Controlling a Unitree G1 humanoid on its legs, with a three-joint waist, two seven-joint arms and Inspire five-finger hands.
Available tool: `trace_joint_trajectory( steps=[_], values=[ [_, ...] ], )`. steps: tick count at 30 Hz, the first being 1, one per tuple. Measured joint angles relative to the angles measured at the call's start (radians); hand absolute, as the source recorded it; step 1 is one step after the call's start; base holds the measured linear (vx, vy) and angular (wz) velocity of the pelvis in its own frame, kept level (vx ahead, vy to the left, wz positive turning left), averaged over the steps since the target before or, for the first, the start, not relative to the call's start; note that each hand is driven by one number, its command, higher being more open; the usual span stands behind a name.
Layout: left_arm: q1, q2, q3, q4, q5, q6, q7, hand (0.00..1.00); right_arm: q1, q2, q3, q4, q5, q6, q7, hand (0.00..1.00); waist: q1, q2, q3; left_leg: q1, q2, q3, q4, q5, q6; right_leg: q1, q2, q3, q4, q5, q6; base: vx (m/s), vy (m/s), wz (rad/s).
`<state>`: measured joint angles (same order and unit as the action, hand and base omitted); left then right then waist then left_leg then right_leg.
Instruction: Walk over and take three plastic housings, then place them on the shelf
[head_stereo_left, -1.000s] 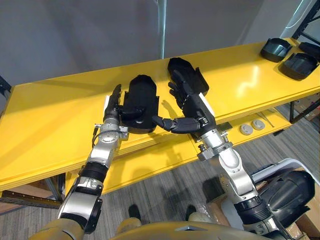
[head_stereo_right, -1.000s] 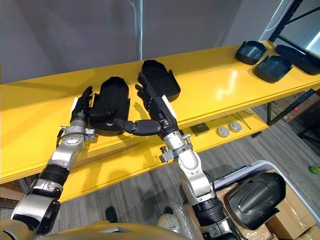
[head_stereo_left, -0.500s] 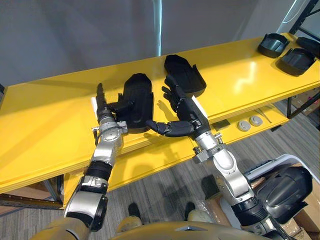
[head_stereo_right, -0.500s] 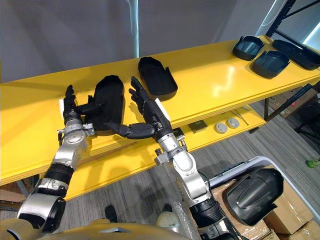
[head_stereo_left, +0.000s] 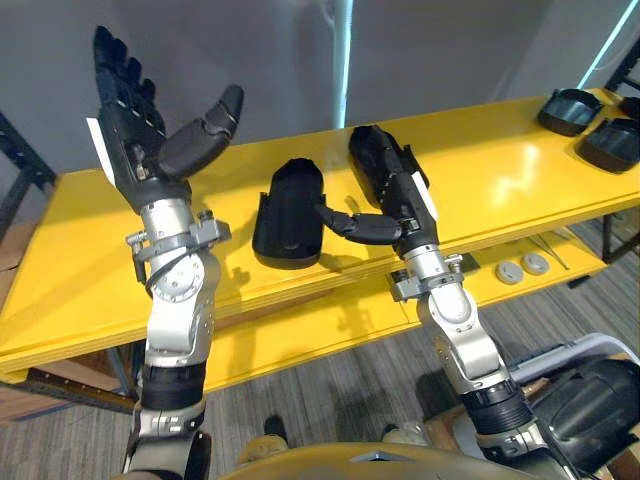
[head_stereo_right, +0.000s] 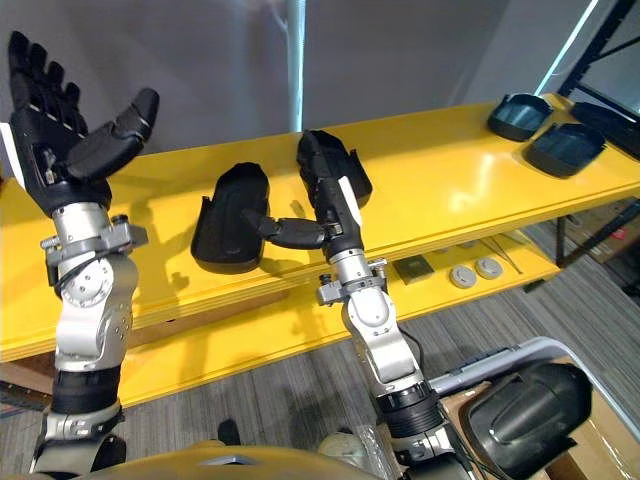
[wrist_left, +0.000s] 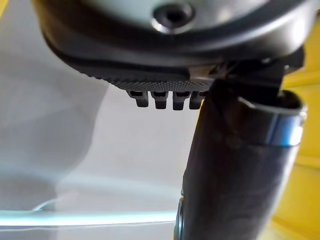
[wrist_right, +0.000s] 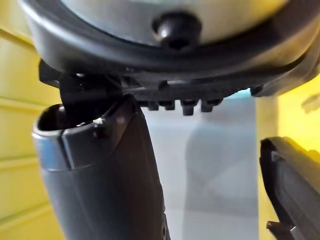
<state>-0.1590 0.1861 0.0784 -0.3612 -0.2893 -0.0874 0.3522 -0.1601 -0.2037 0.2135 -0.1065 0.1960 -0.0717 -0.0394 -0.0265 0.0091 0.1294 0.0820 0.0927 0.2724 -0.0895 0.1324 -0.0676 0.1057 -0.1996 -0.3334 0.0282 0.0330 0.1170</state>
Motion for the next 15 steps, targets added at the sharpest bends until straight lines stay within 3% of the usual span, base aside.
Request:
trace_joint_trajectory(
  steps=[7,15],
  values=[
    [0.222,-0.027,0.021,-0.003,-0.058,0.03,-0.182,1.0,-0.002,-0.028,-0.072,0.119,0.007,0.111,0.008,1.0,0.03,0.002,-0.003,-0.028,-0.001,-0.05,0.0,0.011,-0.001,0.02,0.006,-0.055,-0.03,0.006,0.004,0.01,-0.005,0.19],
    [0.354,-0.038,0.057,-0.003,-0.098,0.051,-0.357,1.0,-0.008,-0.034,-0.112,0.162,0.006,0.118,-0.027,1.0,0.069,-0.002,-0.005,-0.039,-0.005,-0.084,0.0,0.021,0.003,0.04,0.009,-0.092,-0.043,0.015,0.01,0.04,-0.011,0.15]
  ],
)
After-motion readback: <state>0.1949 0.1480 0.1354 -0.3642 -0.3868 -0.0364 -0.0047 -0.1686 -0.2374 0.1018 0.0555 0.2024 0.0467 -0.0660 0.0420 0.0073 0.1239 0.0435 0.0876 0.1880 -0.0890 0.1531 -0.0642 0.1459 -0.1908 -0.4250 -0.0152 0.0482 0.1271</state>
